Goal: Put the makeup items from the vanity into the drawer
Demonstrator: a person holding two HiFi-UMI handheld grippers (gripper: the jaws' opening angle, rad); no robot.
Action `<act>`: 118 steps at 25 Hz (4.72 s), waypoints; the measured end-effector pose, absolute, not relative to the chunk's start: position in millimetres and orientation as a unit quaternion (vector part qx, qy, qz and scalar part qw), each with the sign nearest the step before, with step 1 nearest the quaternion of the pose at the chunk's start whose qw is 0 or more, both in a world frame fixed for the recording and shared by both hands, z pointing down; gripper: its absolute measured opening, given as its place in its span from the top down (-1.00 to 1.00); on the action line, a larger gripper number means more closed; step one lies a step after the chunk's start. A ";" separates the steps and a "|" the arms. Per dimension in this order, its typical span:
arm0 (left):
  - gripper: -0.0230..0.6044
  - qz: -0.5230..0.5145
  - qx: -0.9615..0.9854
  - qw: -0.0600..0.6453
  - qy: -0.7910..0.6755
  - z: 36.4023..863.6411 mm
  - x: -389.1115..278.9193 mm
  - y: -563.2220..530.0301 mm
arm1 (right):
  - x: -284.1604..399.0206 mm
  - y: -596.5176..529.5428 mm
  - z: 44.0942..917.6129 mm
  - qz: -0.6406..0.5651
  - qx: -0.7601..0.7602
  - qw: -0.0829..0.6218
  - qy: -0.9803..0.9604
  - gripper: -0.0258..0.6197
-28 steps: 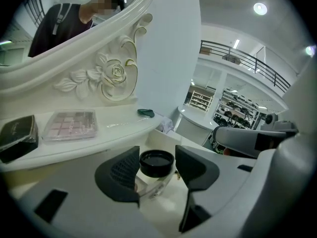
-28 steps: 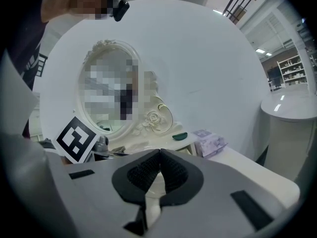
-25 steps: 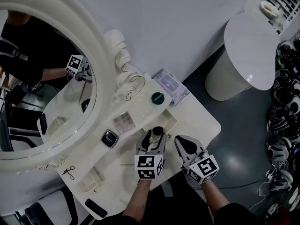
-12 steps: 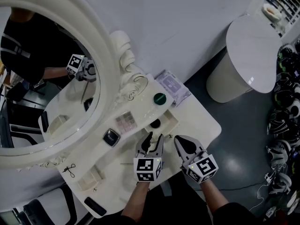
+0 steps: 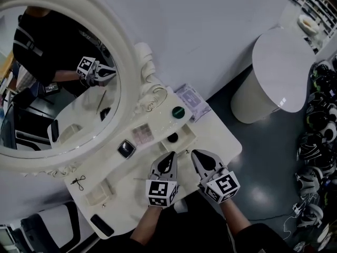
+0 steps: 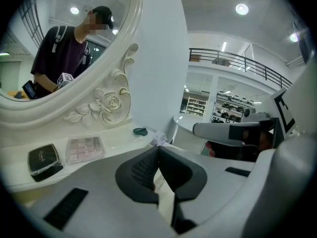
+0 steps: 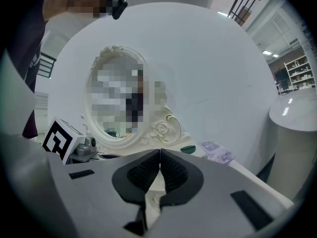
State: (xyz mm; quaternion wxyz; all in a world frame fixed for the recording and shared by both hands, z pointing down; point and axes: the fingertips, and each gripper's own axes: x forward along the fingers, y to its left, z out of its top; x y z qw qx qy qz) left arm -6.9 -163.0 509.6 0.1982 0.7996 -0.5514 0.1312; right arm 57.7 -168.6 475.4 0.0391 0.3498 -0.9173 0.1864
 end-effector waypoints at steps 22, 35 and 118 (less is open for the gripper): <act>0.88 0.093 0.662 0.179 -0.722 482.9 -140.9 -34.9 | -58.3 -79.2 471.2 0.162 0.172 0.078 -0.968 0.85; 0.88 0.086 0.651 0.200 -0.728 507.4 -178.8 23.0 | -98.9 -24.1 500.3 0.142 0.145 0.142 -0.969 0.84; 0.88 0.059 0.656 0.192 -0.728 486.1 -167.9 -0.2 | -125.0 -30.2 495.8 0.048 0.097 0.241 -0.965 0.78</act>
